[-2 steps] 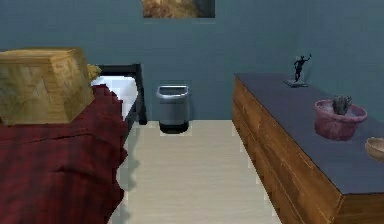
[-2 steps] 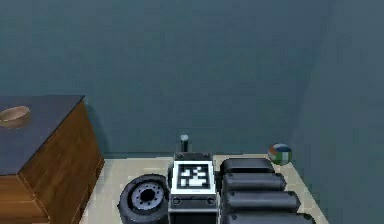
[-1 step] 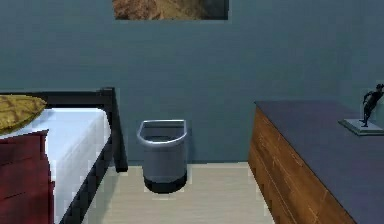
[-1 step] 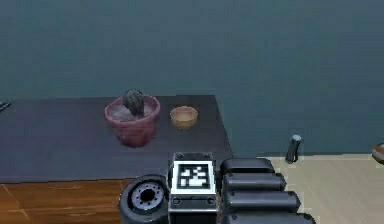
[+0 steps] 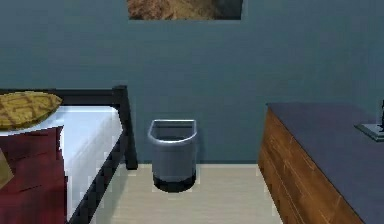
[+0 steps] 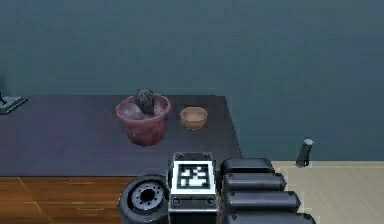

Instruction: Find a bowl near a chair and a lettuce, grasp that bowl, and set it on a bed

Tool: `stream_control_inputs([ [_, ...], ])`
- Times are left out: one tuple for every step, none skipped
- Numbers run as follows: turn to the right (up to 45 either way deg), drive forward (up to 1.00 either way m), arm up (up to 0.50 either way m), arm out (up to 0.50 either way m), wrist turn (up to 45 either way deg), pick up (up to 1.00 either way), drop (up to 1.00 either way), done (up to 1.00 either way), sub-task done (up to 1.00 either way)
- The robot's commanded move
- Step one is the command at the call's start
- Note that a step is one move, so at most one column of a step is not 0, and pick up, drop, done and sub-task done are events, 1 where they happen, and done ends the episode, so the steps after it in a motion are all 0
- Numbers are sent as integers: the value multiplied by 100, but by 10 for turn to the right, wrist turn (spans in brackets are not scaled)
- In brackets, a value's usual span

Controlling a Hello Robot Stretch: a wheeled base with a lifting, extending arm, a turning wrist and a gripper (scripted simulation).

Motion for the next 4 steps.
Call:
stream_control_inputs([
  [0,55,0,0,0,0,0,0,0],
  [-450,0,0,0,0,0,0,0,0],
  [-450,0,0,0,0,0,0,0,0],
  [-270,0,0,0,0,0,0,0,0],
])
